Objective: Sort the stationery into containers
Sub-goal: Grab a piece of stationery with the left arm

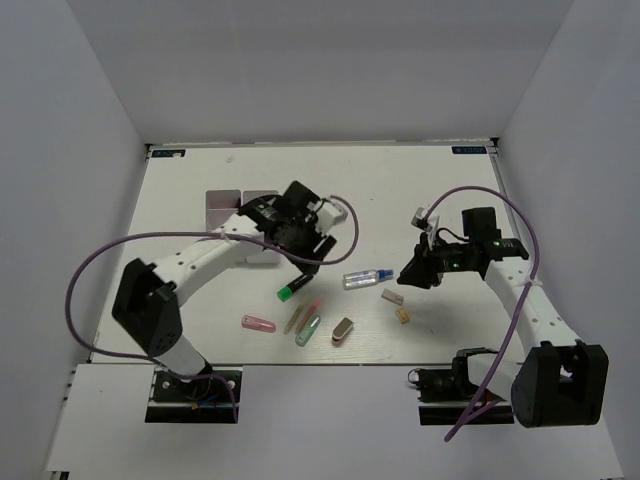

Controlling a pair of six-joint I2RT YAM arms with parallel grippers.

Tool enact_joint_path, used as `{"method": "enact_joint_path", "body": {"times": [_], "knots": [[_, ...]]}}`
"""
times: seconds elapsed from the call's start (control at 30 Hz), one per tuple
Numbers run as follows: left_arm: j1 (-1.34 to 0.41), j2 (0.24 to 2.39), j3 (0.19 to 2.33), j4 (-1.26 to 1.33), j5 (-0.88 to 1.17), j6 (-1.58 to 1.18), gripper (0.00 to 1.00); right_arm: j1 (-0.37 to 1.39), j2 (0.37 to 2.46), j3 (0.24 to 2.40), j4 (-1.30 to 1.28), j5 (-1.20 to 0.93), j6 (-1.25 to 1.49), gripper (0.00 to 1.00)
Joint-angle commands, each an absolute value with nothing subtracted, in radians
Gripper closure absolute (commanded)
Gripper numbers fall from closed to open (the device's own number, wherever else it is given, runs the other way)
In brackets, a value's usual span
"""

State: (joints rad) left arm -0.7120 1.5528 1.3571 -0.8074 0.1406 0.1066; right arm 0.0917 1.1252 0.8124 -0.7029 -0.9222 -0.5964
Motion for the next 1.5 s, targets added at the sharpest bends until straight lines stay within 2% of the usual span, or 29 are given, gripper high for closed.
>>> {"method": "enact_joint_path", "body": {"times": [0.0, 0.03, 0.1, 0.13, 0.17, 0.23, 0.57, 0.97, 1.47], "knots": [[-0.724, 1.580, 1.338, -1.008, 0.138, 0.153, 0.23, 0.087, 1.132, 0.845, -0.770, -0.983, -0.655, 0.71], [-0.733, 1.583, 1.312, -1.002, 0.155, 0.155, 0.22, 0.087, 1.134, 0.850, -0.778, -0.976, -0.663, 0.85], [-0.739, 1.603, 1.293, -0.966, 0.156, 0.149, 0.22, 0.087, 1.144, 0.854, -0.778, -0.965, -0.666, 0.81], [-0.750, 1.611, 1.281, -0.954, 0.158, 0.149, 0.22, 0.087, 1.150, 0.857, -0.776, -0.957, -0.660, 0.72], [-0.752, 1.629, 1.278, -0.939, 0.152, 0.146, 0.22, 0.087, 1.152, 0.853, -0.770, -0.948, -0.652, 0.51], [-0.755, 1.652, 1.272, -0.928, 0.138, 0.149, 0.22, 0.090, 1.152, 0.847, -0.758, -0.942, -0.649, 0.42], [-0.761, 1.781, 1.288, -0.856, 0.103, 0.159, 0.23, 0.089, 1.147, 0.850, -0.767, -0.946, -0.661, 0.42], [-0.762, 1.934, 1.437, -0.874, 0.040, 0.199, 0.28, 0.090, 1.146, 0.854, -0.788, -0.976, -0.683, 0.42], [-0.724, 2.028, 1.477, -0.877, -0.023, 0.181, 0.46, 0.087, 1.143, 0.871, -0.824, -1.006, -0.712, 0.42]]}}
